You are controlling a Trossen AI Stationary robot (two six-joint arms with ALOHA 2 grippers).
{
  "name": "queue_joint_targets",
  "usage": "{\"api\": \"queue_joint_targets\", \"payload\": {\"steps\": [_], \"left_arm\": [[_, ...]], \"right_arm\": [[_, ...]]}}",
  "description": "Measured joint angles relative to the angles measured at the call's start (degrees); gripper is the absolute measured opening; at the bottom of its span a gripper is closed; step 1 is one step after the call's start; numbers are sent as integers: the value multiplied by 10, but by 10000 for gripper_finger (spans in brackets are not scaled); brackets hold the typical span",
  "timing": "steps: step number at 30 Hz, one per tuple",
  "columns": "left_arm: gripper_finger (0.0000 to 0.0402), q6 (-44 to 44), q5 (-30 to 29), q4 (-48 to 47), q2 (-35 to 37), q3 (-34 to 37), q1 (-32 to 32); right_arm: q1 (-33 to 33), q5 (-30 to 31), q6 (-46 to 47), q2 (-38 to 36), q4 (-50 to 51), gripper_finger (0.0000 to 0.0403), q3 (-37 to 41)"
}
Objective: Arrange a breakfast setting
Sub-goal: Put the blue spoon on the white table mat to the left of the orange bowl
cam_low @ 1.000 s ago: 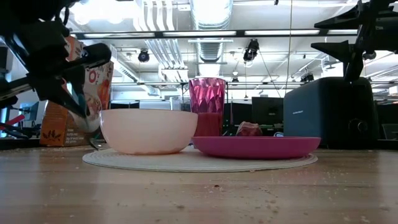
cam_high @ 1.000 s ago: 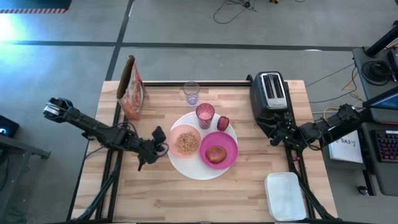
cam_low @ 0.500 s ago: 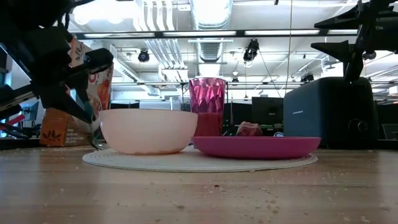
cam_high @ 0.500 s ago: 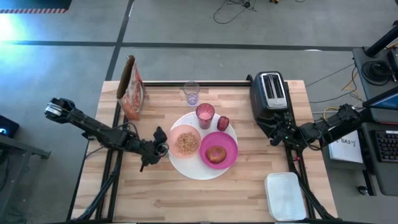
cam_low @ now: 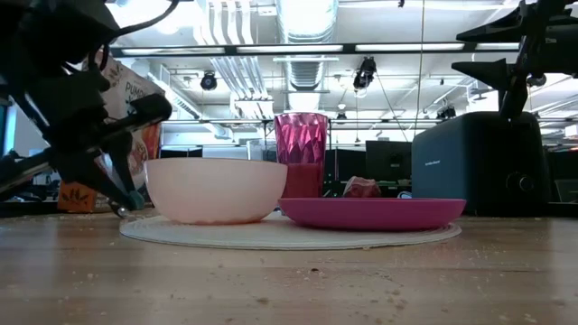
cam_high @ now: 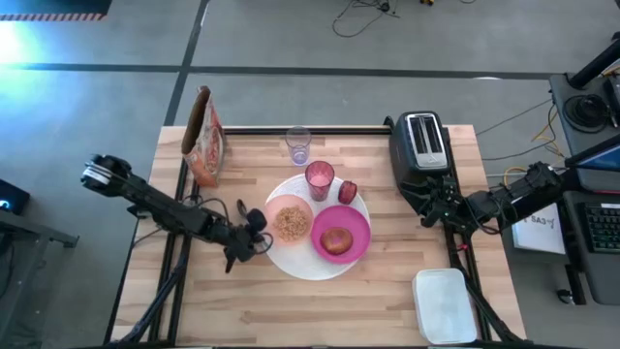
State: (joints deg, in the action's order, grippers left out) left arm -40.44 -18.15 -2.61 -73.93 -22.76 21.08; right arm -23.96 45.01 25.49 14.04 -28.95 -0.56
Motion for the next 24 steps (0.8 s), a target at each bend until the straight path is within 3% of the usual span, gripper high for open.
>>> {"api": "queue_joint_targets", "payload": {"steps": [14, 24], "left_arm": [[26, -157, -8, 6, -19, 0, 29], [44, -159, -6, 15, -36, 0, 29]], "right_arm": [[0, 0, 0, 0, 0, 192, 0], [0, 0, 0, 0, 0, 192, 0]]}}
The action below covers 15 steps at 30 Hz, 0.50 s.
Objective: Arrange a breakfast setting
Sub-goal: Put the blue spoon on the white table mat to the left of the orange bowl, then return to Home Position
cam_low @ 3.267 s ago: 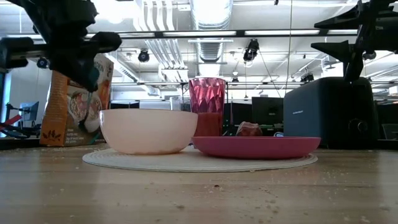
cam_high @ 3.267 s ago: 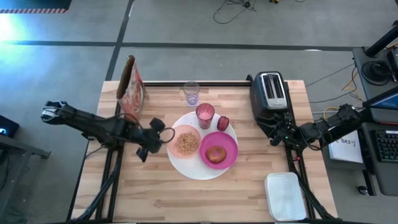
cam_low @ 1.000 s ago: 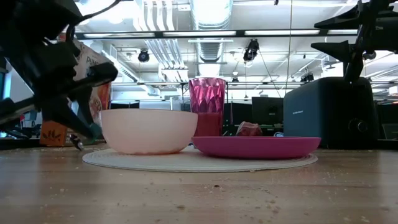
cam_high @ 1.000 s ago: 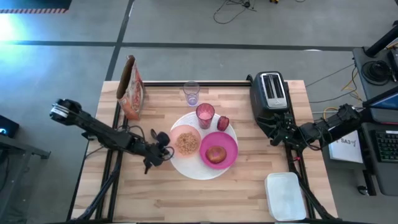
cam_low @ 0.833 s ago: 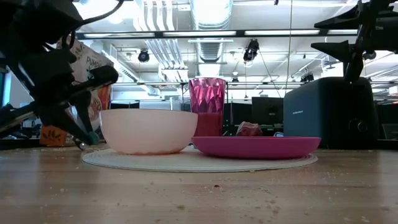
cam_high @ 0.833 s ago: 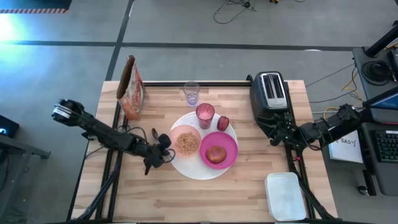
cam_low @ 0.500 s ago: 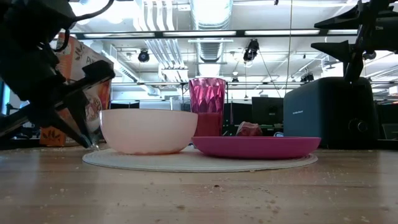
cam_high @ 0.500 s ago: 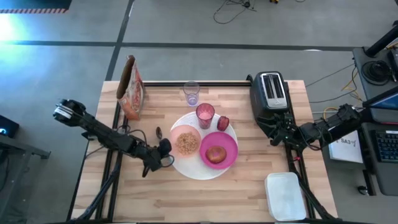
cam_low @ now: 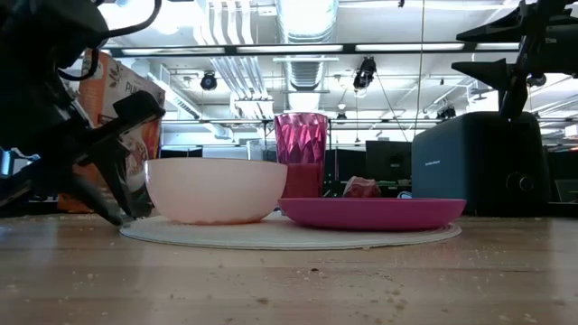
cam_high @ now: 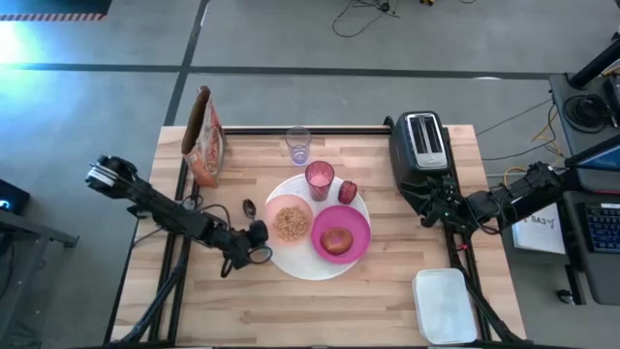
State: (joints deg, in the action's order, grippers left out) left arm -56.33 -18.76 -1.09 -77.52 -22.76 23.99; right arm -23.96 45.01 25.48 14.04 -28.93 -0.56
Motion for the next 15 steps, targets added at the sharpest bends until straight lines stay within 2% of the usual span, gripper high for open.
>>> {"api": "queue_joint_targets", "payload": {"steps": [8, 15], "left_arm": [[74, 49, -2, 0, -2, 0, 4], [84, 99, -2, -38, 40, 0, 36]], "right_arm": [[0, 0, 0, 0, 0, 192, 0], [0, 0, 0, 0, 0, 192, 0]]}}
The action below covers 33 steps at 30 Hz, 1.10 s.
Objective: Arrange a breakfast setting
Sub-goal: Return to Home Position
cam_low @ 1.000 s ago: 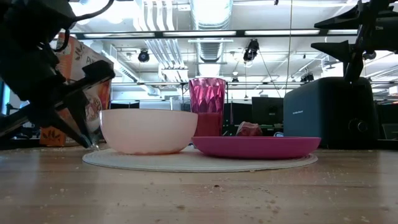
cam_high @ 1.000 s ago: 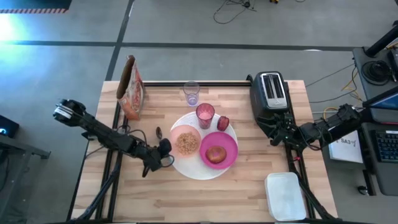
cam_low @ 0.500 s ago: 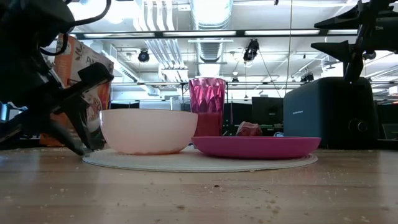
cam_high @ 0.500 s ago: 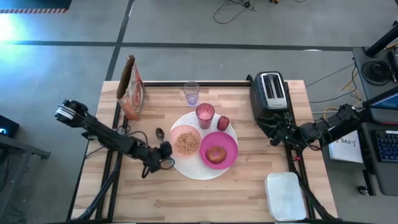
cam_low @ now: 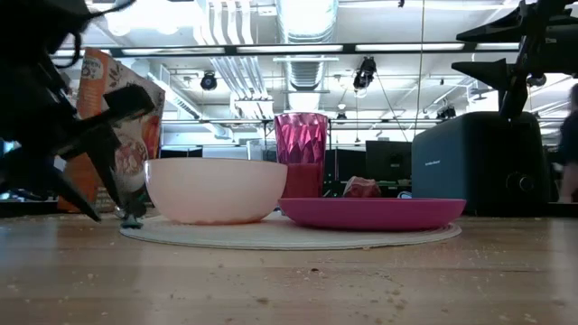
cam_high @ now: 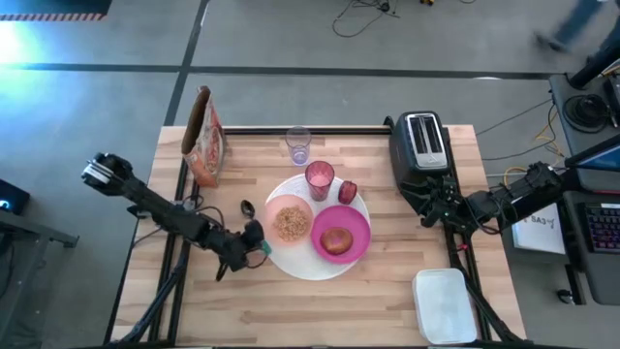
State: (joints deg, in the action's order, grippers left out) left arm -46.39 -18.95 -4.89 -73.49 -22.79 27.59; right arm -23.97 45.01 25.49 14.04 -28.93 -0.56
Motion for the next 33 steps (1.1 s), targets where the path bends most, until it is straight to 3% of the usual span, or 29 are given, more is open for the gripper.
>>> {"api": "queue_joint_targets", "payload": {"steps": [8, 17, 21, 27, 33], "left_arm": [[84, 57, -14, -10, 111, -4, 17], [85, 181, -15, 87, 226, -12, 0], [85, 189, -21, 141, 238, -10, -4], [85, 196, -153, 147, 236, -25, -5], [85, 291, -162, 142, 225, -38, -4]], "right_arm": [[0, 0, 0, 0, 0, 192, 0], [0, 0, 0, 0, 0, 192, 0], [0, 0, 0, 0, 0, 192, 0], [0, 0, 0, 0, 0, 192, 0], [0, 0, 0, 0, 0, 192, 0]]}}
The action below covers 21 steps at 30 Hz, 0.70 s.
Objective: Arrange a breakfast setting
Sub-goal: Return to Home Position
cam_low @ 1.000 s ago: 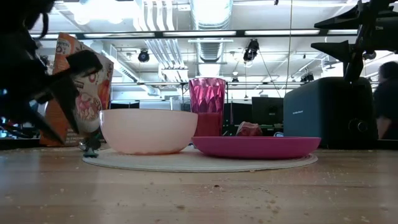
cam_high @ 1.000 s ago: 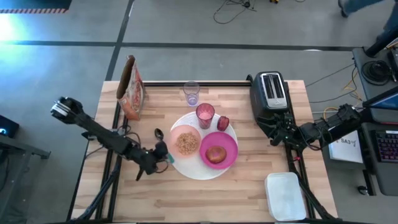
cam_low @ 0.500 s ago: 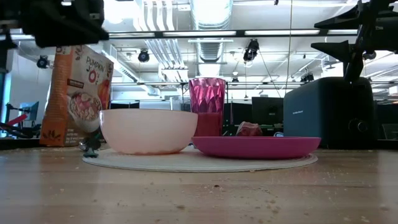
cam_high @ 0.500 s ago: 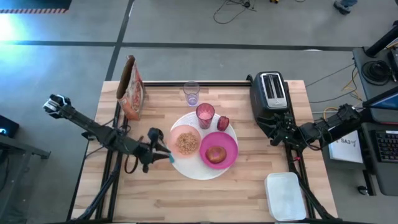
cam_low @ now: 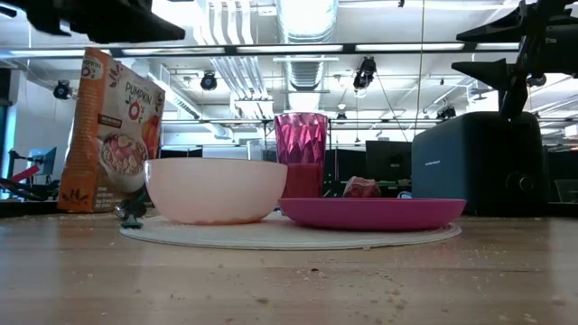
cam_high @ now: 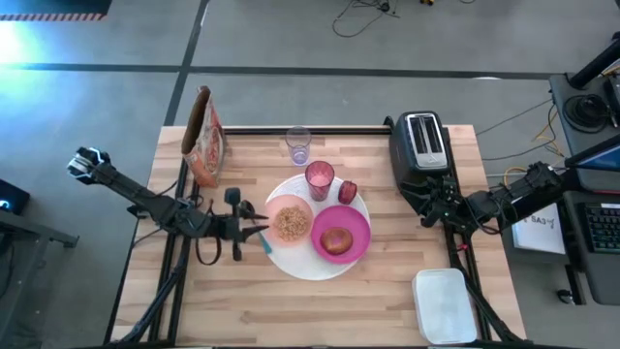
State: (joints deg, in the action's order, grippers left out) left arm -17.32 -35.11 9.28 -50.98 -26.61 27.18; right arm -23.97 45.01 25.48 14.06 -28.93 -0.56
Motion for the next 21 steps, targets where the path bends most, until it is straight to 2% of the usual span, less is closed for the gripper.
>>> {"api": "queue_joint_targets", "payload": {"steps": [5, 8, 12, 14, 19, 21], "left_arm": [[85, 96, 3, 22, 4, 3, -1], [85, 142, 0, 45, 46, 18, -9], [85, 179, 14, 65, 130, 86, -12], [85, 168, 55, 100, 169, 137, -12], [85, 61, 215, 242, 254, 248, -12], [84, 13, 269, 233, 291, 260, -12]], "right_arm": [[0, 0, 0, 0, 0, 192, 0], [0, 0, 0, 0, 0, 192, 0], [0, 0, 0, 0, 3, 192, 0], [0, 0, 0, 0, 3, 192, 0], [0, 0, 0, 0, 4, 192, 0], [0, 0, 0, 0, 4, 192, 0]]}}
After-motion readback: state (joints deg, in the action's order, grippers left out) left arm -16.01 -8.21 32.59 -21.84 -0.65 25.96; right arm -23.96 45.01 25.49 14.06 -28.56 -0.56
